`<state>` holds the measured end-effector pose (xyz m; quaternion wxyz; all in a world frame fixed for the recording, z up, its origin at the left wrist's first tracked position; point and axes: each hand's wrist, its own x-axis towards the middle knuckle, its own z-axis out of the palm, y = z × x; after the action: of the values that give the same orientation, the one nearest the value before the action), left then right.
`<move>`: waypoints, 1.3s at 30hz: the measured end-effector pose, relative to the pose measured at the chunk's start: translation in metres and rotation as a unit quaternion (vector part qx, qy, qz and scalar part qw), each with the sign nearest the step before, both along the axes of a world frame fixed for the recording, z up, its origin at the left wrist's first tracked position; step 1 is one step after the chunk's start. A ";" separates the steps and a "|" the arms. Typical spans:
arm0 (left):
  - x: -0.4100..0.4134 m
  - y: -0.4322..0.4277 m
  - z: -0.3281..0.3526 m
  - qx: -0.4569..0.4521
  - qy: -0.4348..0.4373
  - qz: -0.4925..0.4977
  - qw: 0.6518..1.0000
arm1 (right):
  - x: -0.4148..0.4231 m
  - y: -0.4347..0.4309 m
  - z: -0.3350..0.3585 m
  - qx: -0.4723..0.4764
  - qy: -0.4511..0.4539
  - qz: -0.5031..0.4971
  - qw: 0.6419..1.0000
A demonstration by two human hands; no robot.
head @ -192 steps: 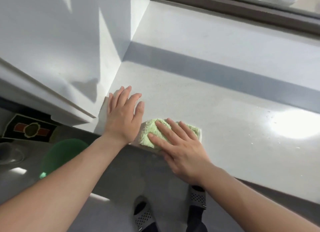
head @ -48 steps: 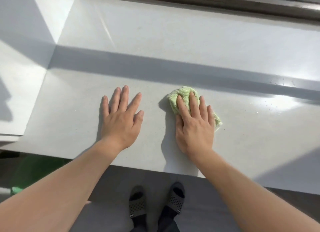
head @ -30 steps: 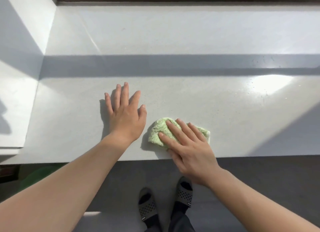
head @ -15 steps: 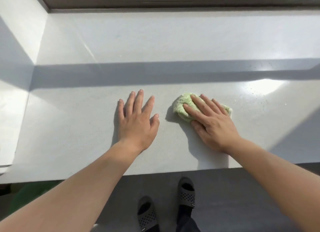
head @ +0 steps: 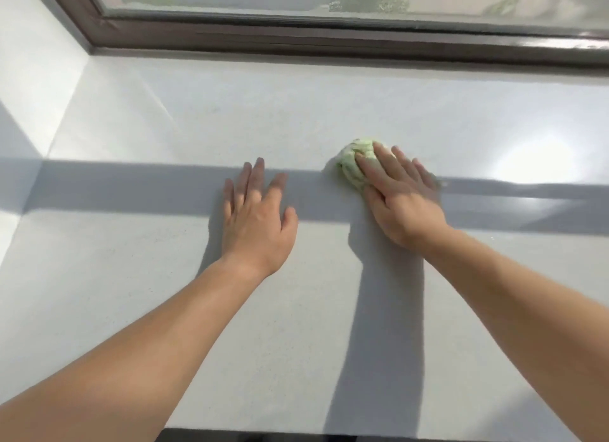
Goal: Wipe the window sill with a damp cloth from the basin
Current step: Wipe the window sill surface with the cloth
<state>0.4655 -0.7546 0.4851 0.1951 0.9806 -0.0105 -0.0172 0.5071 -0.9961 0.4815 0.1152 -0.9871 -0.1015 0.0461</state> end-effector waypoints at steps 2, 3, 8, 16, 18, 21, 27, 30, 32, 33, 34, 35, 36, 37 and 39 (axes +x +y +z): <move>0.020 -0.009 -0.004 0.016 0.008 -0.004 1.000 | 0.045 0.002 0.001 0.006 0.008 -0.102 0.995; 0.030 -0.013 -0.005 0.022 0.010 -0.006 1.000 | 0.056 0.009 0.001 0.003 0.000 -0.118 0.993; 0.064 -0.030 -0.004 0.044 0.023 0.049 0.998 | 0.037 0.021 0.001 0.004 -0.017 0.148 0.989; 0.055 -0.037 -0.011 0.132 0.037 0.056 0.989 | 0.146 0.043 0.001 0.009 -0.036 -0.074 0.997; 0.053 -0.038 -0.009 0.140 0.030 0.053 0.988 | 0.137 0.065 0.001 0.006 -0.044 0.019 0.999; 0.049 -0.032 -0.006 0.139 0.028 0.048 0.989 | 0.142 0.060 0.005 0.000 -0.034 0.109 0.993; 0.041 -0.018 0.002 0.147 0.042 0.044 0.987 | 0.155 -0.005 0.014 0.026 -0.034 -0.084 0.996; 0.037 -0.012 0.008 0.148 0.048 0.045 0.987 | 0.123 0.015 0.013 0.030 -0.044 -0.137 0.989; 0.036 -0.008 0.011 0.146 0.051 0.044 0.987 | 0.101 0.021 0.014 0.017 -0.052 -0.049 0.997; 0.035 -0.007 0.013 0.146 0.052 0.044 0.987 | 0.096 0.015 0.016 0.008 -0.049 0.010 0.999; 0.034 -0.005 0.015 0.147 0.053 0.044 0.987 | 0.100 0.003 0.019 0.000 -0.045 0.046 0.998; 0.034 -0.004 0.016 0.149 0.054 0.043 0.986 | 0.109 -0.010 0.022 -0.003 -0.044 0.038 0.998; 0.033 -0.003 0.018 0.152 0.056 0.043 0.986 | 0.120 -0.021 0.025 0.000 -0.044 -0.010 0.999; 0.033 -0.002 0.020 0.154 0.057 0.044 0.985 | 0.128 -0.027 0.029 0.008 -0.043 -0.080 0.996; 0.033 -0.001 0.022 0.159 0.057 0.046 0.985 | 0.128 -0.021 0.032 0.022 -0.033 -0.171 0.984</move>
<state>0.4983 -0.7551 0.5071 0.0378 0.9960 0.0483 -0.0655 0.6355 -1.0171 0.5138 0.1398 -0.9881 0.0642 -0.0087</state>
